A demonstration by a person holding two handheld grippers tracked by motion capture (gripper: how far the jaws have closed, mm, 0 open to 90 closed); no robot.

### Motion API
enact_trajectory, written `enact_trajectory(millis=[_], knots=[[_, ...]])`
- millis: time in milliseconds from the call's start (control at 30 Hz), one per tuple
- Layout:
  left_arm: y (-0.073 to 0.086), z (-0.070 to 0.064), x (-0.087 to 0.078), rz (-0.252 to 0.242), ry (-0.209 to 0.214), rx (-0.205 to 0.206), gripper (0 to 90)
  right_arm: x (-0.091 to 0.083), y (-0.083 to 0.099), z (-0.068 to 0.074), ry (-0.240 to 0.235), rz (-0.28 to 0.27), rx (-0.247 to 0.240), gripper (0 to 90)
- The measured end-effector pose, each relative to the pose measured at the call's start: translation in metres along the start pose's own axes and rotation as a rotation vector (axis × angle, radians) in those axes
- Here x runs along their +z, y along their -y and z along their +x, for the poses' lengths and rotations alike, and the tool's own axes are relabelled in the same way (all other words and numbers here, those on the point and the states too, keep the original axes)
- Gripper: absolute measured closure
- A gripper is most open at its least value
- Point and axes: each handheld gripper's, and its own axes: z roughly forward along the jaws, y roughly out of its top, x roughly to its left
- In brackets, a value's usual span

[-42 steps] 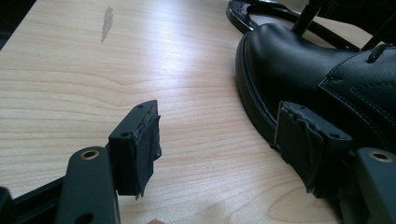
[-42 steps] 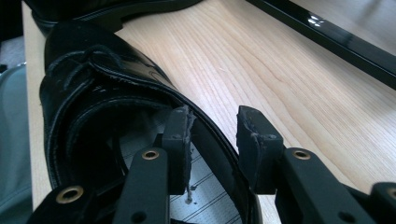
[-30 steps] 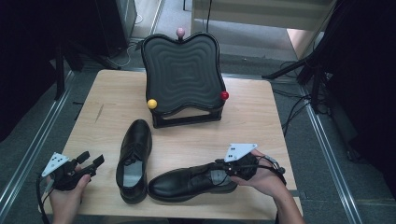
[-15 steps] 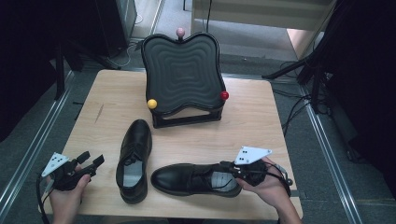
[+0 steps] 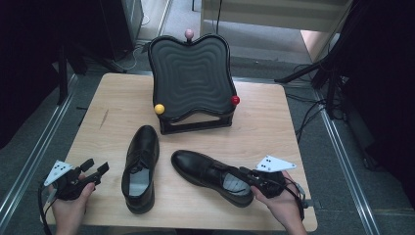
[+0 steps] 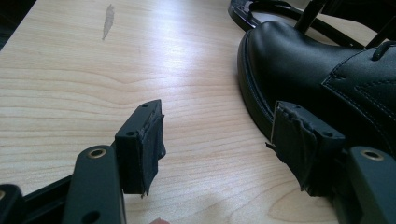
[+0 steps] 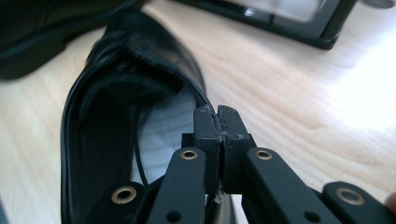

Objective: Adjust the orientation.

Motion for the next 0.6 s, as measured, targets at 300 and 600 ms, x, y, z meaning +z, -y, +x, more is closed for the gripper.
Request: enact_trajectory(millis=[300, 600], knots=[[0.0, -0.001, 0.0, 0.003, 0.0, 0.004, 35.5, 0.009, -0.017, 0.003, -0.006, 0.089, -0.114, 71.8], [0.0, 0.0, 0.0, 0.003, 0.009, -0.008, 35.6, 0.029, -0.037, -0.001, -0.074, 0.184, -0.196, 79.2]])
